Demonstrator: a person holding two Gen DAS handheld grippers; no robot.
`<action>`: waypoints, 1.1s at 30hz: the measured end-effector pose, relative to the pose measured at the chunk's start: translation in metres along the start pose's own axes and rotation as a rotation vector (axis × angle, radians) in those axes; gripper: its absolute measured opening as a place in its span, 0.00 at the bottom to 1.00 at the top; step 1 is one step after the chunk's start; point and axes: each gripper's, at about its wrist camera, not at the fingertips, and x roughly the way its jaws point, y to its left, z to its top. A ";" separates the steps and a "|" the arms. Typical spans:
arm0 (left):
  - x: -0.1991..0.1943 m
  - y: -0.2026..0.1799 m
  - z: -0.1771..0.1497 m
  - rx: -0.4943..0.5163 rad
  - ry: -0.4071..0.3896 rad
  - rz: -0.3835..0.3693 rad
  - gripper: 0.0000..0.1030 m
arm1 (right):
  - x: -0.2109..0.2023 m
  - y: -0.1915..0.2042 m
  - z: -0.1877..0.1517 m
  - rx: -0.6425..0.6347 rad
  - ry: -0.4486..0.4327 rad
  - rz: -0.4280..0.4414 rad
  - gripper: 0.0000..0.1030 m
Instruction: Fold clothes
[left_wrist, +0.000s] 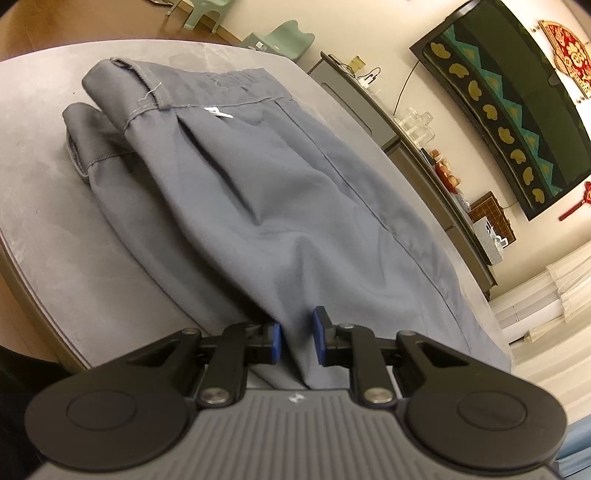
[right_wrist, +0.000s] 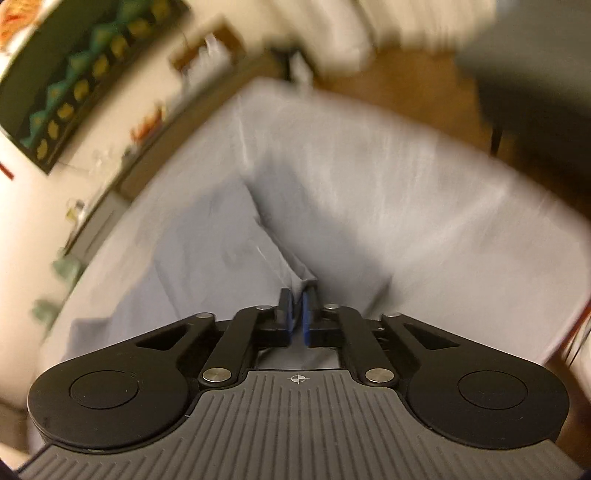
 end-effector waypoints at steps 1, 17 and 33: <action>0.000 0.001 -0.001 -0.001 0.003 -0.012 0.22 | -0.016 0.005 -0.001 -0.034 -0.064 -0.017 0.02; -0.044 0.029 0.009 -0.182 -0.206 0.004 0.49 | -0.020 -0.011 -0.009 -0.039 -0.099 -0.242 0.02; -0.014 0.041 0.045 -0.093 -0.093 0.123 0.11 | -0.028 -0.019 -0.008 -0.023 -0.090 -0.273 0.01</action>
